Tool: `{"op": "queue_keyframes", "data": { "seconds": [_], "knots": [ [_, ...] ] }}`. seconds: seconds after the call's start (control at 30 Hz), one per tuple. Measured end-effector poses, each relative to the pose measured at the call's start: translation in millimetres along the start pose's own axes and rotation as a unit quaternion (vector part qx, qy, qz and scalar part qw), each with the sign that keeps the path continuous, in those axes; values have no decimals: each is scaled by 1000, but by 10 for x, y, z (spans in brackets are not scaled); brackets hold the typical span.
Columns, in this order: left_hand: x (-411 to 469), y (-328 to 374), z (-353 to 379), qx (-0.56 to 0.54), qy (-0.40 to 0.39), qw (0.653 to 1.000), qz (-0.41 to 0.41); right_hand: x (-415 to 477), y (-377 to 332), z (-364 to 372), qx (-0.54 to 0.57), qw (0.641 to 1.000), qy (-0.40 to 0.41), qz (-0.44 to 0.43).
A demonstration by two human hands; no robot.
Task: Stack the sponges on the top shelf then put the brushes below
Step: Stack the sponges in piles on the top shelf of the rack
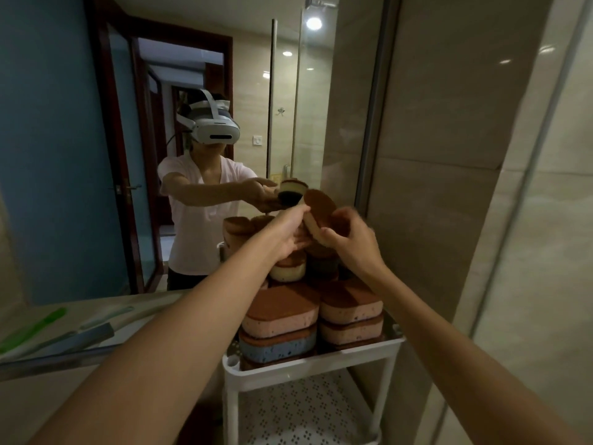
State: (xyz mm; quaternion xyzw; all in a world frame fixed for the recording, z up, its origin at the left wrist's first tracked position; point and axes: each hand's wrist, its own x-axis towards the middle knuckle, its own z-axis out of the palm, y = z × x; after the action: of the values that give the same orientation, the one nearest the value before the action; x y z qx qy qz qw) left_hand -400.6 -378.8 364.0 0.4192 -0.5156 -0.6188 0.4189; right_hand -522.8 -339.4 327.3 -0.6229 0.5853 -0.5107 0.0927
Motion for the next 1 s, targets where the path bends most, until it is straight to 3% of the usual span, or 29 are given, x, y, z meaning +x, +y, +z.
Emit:
{"op": "queue_keyframes", "data": {
  "seconds": [0.07, 0.17, 0.23, 0.3, 0.57, 1.0],
  "knots": [
    [49, -44, -1, 150, 38, 986, 68, 6, 129, -54, -21, 999, 27, 17],
    [153, -193, -66, 472, 67, 860, 181, 52, 359, -102, -69, 996, 28, 58],
    [199, -316, -116, 604, 20, 784, 144, 115, 467, -103, -128, 987, 14, 94],
    [216, -405, -150, 657, -13, 750, 74, 186, 547, -79, -172, 978, -3, 117],
    [205, -443, -98, 683, -16, 730, 17, 263, 707, 55, -226, 968, -56, 98],
    [214, -396, -107, 694, -21, 719, 6, 441, 557, 74, -361, 897, -215, 136]
  ]
}}
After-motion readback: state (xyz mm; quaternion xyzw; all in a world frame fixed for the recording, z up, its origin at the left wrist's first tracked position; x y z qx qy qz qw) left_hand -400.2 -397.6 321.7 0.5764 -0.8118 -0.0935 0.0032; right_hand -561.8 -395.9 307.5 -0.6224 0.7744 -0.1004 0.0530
